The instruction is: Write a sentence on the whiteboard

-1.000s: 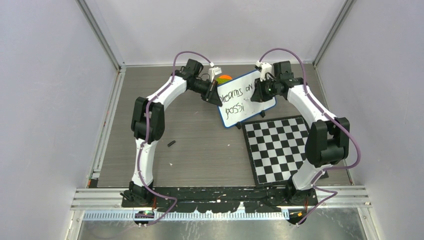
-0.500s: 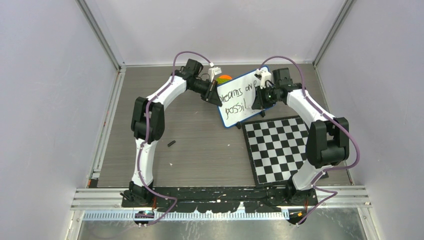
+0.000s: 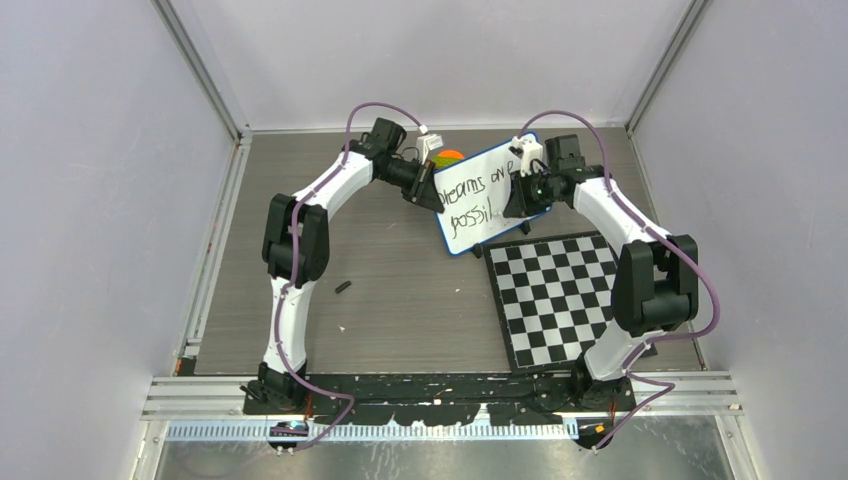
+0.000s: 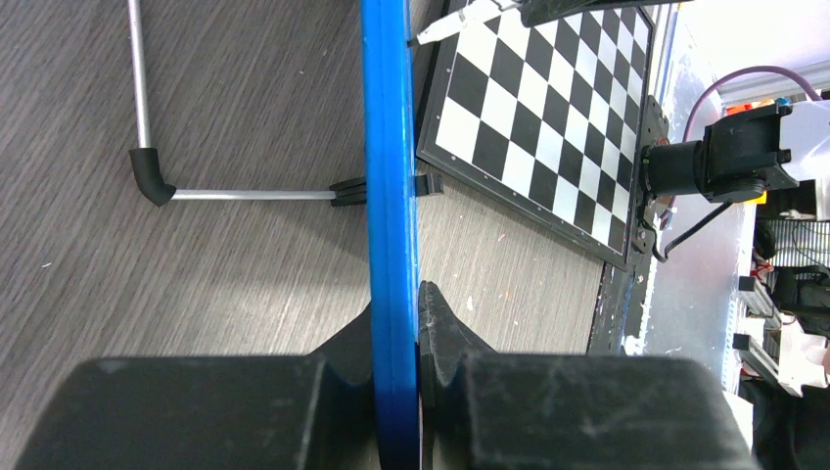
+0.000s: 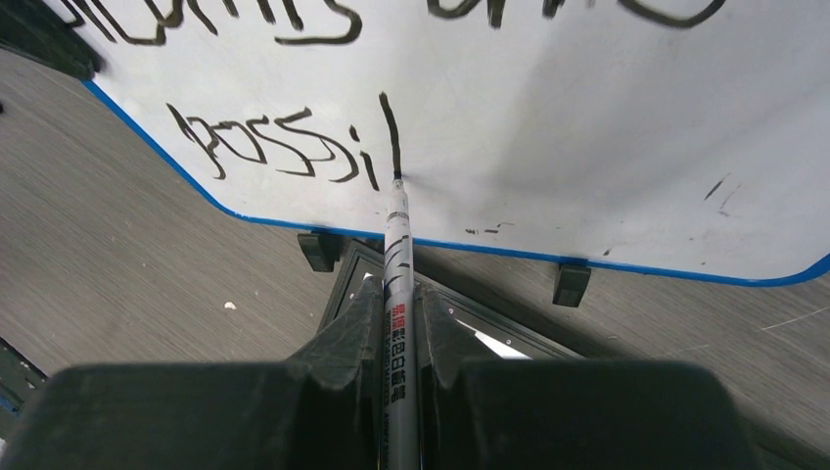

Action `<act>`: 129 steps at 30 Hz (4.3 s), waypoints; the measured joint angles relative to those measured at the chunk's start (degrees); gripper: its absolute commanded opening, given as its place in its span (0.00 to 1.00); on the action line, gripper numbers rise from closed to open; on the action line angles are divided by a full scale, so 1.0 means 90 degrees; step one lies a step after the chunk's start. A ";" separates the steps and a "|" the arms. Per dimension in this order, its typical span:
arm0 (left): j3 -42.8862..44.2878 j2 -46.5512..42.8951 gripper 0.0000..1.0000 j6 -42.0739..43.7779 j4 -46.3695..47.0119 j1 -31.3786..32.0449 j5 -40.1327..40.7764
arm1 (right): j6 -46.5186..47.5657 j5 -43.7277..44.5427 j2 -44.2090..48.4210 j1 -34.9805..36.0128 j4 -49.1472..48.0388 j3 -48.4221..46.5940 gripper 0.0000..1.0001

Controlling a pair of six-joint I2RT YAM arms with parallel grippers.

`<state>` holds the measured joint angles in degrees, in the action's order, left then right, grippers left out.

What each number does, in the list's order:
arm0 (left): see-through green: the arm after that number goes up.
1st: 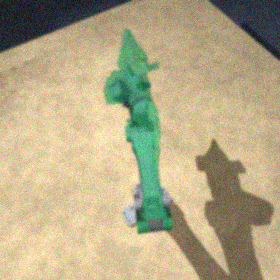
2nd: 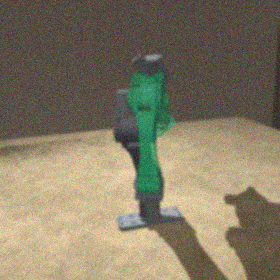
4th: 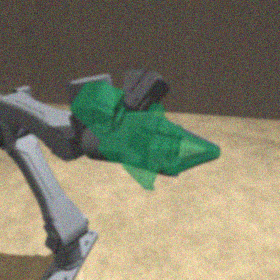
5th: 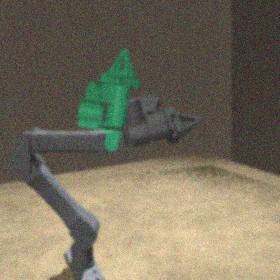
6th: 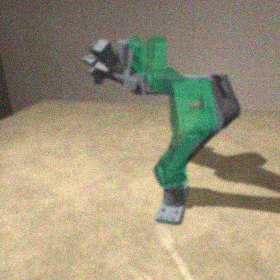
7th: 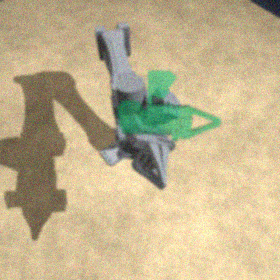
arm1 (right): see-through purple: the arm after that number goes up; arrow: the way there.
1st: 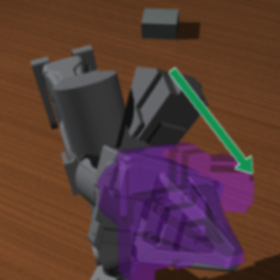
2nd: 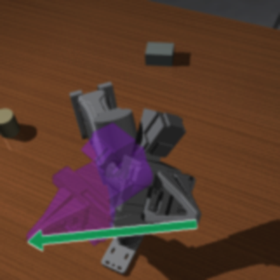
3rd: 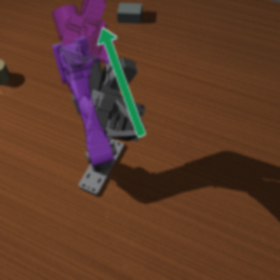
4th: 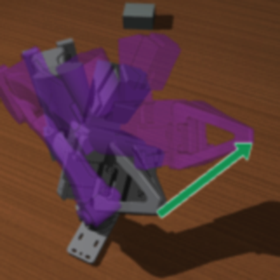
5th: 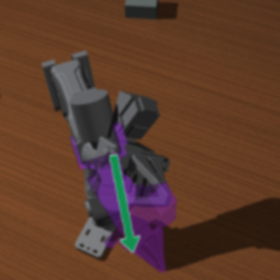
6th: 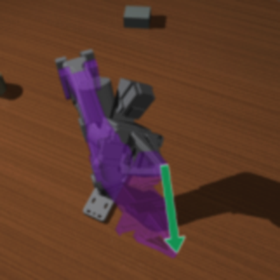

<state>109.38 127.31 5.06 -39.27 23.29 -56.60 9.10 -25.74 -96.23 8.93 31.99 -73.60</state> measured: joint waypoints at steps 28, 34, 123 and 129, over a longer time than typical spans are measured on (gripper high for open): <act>0.0036 0.0012 0.00 0.0015 -0.0051 0.0002 0.0010 | 0.0027 0.0257 0.0083 -0.0051 -0.0126 0.0015 0.00; 0.0036 0.0012 0.00 0.0007 -0.0051 0.0002 0.0010 | 0.0000 0.0253 0.0083 -0.0019 -0.0124 0.0160 0.00; 0.0036 0.0015 0.00 0.0046 -0.0029 0.0024 0.0007 | 0.0525 0.0279 0.0092 -0.0299 0.0355 -0.0352 0.00; 0.0036 0.0015 0.00 0.0046 -0.0029 0.0024 0.0010 | 0.0500 0.0287 -0.0078 -0.0299 0.0306 -0.0529 0.00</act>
<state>109.71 127.44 5.48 -39.53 23.51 -56.51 13.61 -23.16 -96.92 6.24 34.74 -78.37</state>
